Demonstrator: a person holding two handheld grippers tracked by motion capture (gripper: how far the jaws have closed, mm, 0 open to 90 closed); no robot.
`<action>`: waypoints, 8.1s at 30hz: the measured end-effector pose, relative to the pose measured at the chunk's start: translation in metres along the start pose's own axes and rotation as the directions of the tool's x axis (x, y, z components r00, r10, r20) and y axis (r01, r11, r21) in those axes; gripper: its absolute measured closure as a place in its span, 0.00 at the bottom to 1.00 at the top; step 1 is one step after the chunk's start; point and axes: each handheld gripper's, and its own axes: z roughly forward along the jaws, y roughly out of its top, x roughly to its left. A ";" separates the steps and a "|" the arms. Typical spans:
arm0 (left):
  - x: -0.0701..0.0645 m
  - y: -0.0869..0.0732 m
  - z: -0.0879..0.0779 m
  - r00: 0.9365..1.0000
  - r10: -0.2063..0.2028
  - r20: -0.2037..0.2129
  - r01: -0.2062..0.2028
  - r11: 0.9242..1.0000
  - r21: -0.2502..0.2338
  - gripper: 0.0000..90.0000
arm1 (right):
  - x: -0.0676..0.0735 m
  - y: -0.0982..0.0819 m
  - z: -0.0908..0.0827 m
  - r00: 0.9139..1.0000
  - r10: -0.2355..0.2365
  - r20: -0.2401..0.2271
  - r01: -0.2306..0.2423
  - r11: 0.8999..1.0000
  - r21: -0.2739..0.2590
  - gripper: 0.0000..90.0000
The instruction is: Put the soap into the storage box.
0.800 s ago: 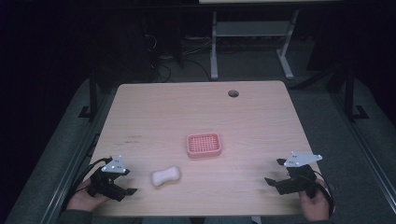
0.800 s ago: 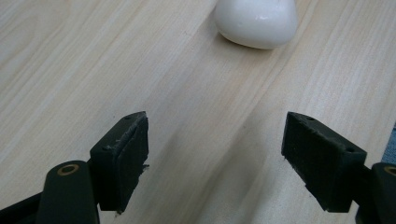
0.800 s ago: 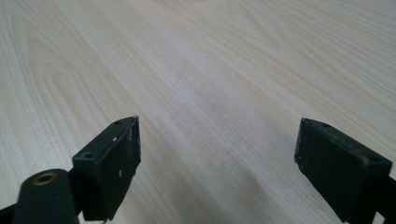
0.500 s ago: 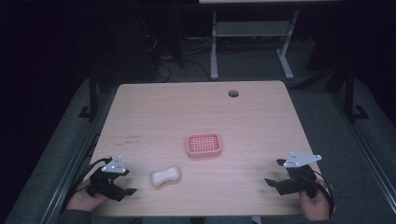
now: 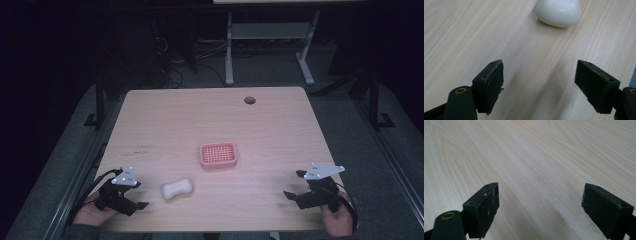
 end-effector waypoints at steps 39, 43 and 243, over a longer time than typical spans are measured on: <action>-0.006 0.029 0.006 0.998 0.067 0.005 -0.068 0.996 0.049 0.25 | 0.001 0.000 0.000 1.000 0.004 0.002 -0.004 1.000 -0.006 0.16; -0.007 0.034 0.005 0.997 0.073 0.011 -0.074 0.996 0.047 0.26 | 0.001 -0.001 0.000 1.000 0.005 0.003 -0.005 1.000 -0.008 0.16; -0.008 0.159 0.061 0.976 0.189 0.109 -0.208 0.958 0.199 0.55 | -0.001 -0.002 0.000 0.999 0.025 -0.025 -0.025 0.999 -0.030 0.16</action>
